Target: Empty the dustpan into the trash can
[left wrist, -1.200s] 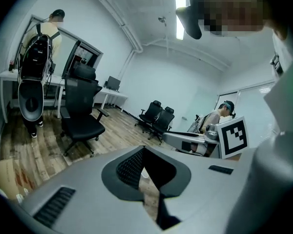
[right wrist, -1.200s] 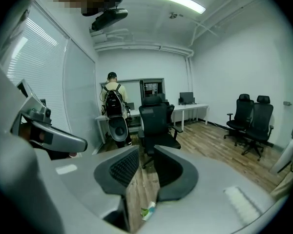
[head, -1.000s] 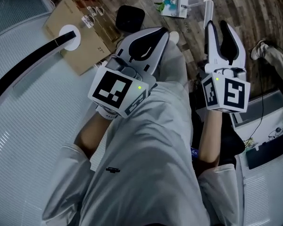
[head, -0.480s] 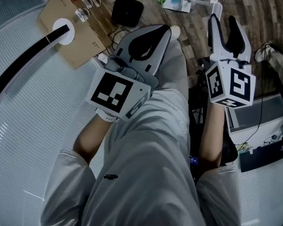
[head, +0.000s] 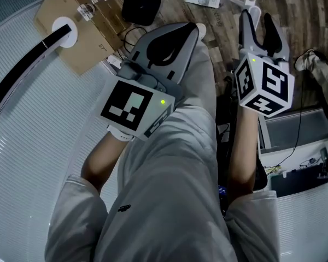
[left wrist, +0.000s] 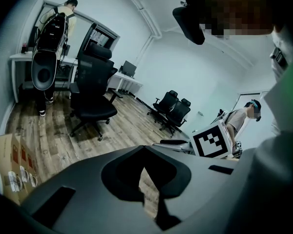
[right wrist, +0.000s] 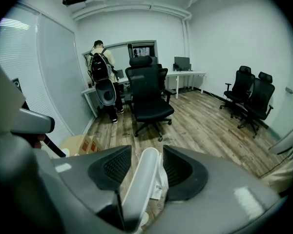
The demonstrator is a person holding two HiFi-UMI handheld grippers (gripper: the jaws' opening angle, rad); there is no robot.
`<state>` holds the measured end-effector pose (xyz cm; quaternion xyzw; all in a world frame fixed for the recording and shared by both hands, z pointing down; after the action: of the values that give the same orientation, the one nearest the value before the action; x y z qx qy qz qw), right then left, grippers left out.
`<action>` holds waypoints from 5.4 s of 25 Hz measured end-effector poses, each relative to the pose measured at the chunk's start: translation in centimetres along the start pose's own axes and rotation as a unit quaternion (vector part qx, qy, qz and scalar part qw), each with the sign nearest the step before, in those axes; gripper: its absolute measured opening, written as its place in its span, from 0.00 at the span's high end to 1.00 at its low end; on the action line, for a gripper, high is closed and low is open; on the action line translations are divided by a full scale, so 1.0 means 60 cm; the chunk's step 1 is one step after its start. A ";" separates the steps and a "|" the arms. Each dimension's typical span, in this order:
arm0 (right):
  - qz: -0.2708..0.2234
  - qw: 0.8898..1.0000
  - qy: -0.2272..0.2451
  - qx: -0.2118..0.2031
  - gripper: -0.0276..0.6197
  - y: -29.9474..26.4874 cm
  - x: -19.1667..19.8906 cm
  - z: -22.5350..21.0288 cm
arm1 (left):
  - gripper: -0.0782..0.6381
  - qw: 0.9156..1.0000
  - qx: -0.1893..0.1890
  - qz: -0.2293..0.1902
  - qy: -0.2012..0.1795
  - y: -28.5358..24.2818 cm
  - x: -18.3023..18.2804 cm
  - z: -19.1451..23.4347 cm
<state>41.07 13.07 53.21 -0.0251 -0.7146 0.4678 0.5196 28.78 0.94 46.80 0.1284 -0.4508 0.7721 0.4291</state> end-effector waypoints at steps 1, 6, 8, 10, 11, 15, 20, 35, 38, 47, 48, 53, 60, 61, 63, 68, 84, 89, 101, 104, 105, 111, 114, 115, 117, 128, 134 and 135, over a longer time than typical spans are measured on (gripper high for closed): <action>0.008 1.000 -0.004 0.003 0.64 -0.007 0.006 -0.001 | 0.88 1.000 -0.002 0.001 0.001 -0.004 0.002 0.005; 0.033 0.999 -0.010 0.011 0.64 -0.037 0.025 -0.005 | 0.88 1.000 -0.003 0.018 0.004 -0.027 0.012 0.020; 0.040 0.999 0.006 0.011 0.64 -0.045 0.031 -0.001 | 0.88 1.000 -0.005 0.024 0.003 -0.031 0.018 0.026; 0.048 0.999 0.016 0.010 0.64 -0.050 0.033 0.004 | 0.88 1.000 -0.007 0.021 0.007 -0.031 0.023 0.034; 0.051 0.999 0.015 0.011 0.64 -0.055 0.035 0.006 | 0.88 1.000 -0.007 0.017 0.008 -0.032 0.022 0.039; 0.061 0.998 -0.018 0.019 0.69 -0.068 0.047 0.003 | 0.88 1.000 -0.012 0.020 0.017 -0.030 0.026 0.053; 0.059 0.997 -0.040 0.024 0.71 -0.068 0.048 0.001 | 0.88 1.000 -0.012 0.023 0.012 -0.017 0.038 0.072; 0.046 0.991 -0.105 0.063 0.79 -0.035 0.067 -0.006 | 0.88 1.000 -0.014 0.024 0.011 0.013 0.060 0.080; 0.045 0.991 -0.113 0.062 0.79 -0.028 0.070 -0.002 | 0.88 1.000 -0.012 0.025 0.009 0.020 0.065 0.078; 0.031 0.988 -0.142 0.061 0.79 0.001 0.075 0.014 | 0.88 0.999 -0.019 0.028 0.015 0.047 0.071 0.078; 0.030 0.987 -0.143 0.060 0.79 0.005 0.074 0.015 | 0.88 0.999 -0.019 0.028 0.014 0.049 0.071 0.076; 0.018 0.987 -0.148 0.058 0.79 0.023 0.062 0.019 | 0.88 1.000 -0.020 0.021 0.008 0.062 0.066 0.066; 0.003 0.985 -0.157 0.065 0.79 0.062 0.045 0.018 | 0.88 1.000 -0.020 0.010 0.002 0.090 0.061 0.051; 0.001 0.985 -0.158 0.066 0.79 0.068 0.041 0.017 | 0.88 1.000 -0.019 0.009 0.000 0.094 0.059 0.049; -0.002 0.985 -0.159 0.068 0.79 0.082 0.036 0.019 | 0.88 1.000 -0.020 0.004 -0.002 0.104 0.057 0.046; -0.010 0.985 -0.160 0.070 0.79 0.114 0.016 0.019 | 0.88 1.000 -0.023 -0.014 -0.007 0.127 0.046 0.034; -0.034 0.980 -0.182 0.076 0.79 0.234 -0.032 0.027 | 0.88 0.998 -0.027 -0.047 -0.027 0.211 0.035 -0.018; -0.040 0.980 -0.184 0.070 0.79 0.268 -0.050 0.028 | 0.88 0.998 -0.031 -0.051 -0.025 0.232 0.033 -0.033; -0.064 0.982 -0.176 0.037 0.79 0.326 -0.119 0.054 | 0.88 0.995 -0.046 -0.083 -0.015 0.295 0.017 -0.042; -0.071 0.983 -0.170 0.024 0.79 0.336 -0.140 0.073 | 0.88 0.995 -0.049 -0.086 -0.009 0.313 0.021 -0.030; -0.074 0.983 -0.169 0.020 0.79 0.340 -0.146 0.079 | 0.88 0.995 -0.050 -0.088 -0.009 0.318 0.021 -0.026; -0.084 0.984 -0.155 -0.011 0.79 0.364 -0.176 0.095 | 0.88 0.992 -0.062 -0.112 -0.003 0.350 0.011 -0.026; -0.083 0.985 -0.145 -0.029 0.79 0.370 -0.190 0.110 | 0.88 0.990 -0.069 -0.126 -0.001 0.372 0.003 -0.022; -0.083 0.986 -0.141 -0.034 0.79 0.369 -0.195 0.117 | 0.88 0.989 -0.073 -0.131 0.001 0.380 0.002 -0.016; -0.083 0.987 -0.130 -0.043 0.79 0.364 -0.204 0.134 | 0.88 0.987 -0.080 -0.141 0.008 0.396 0.001 -0.003; -0.078 0.988 -0.082 -0.104 0.79 0.349 -0.245 0.200 | 0.88 0.972 -0.128 -0.191 0.042 0.480 0.017 0.038; -0.068 0.984 -0.068 -0.148 0.79 0.334 -0.296 0.176 | 0.88 0.962 -0.165 -0.209 0.059 0.480 -0.010 0.014; -0.066 0.984 -0.066 -0.154 0.79 0.330 -0.305 0.171 | 0.88 0.961 -0.170 -0.210 0.061 0.478 -0.015 0.010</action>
<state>32.67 8.05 26.08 -0.0269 -0.8106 0.3179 0.4910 6.88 -6.50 29.84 0.0977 -0.5109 0.5832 0.6239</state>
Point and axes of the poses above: the fingertips, and each gripper's own axes: y backward along the fingers, z to its left, x out of its underside, the point moved 5 cm from there along y, backward along the fingers, and after that the axes turned 8 degrees about y, right-handed, at the moved point
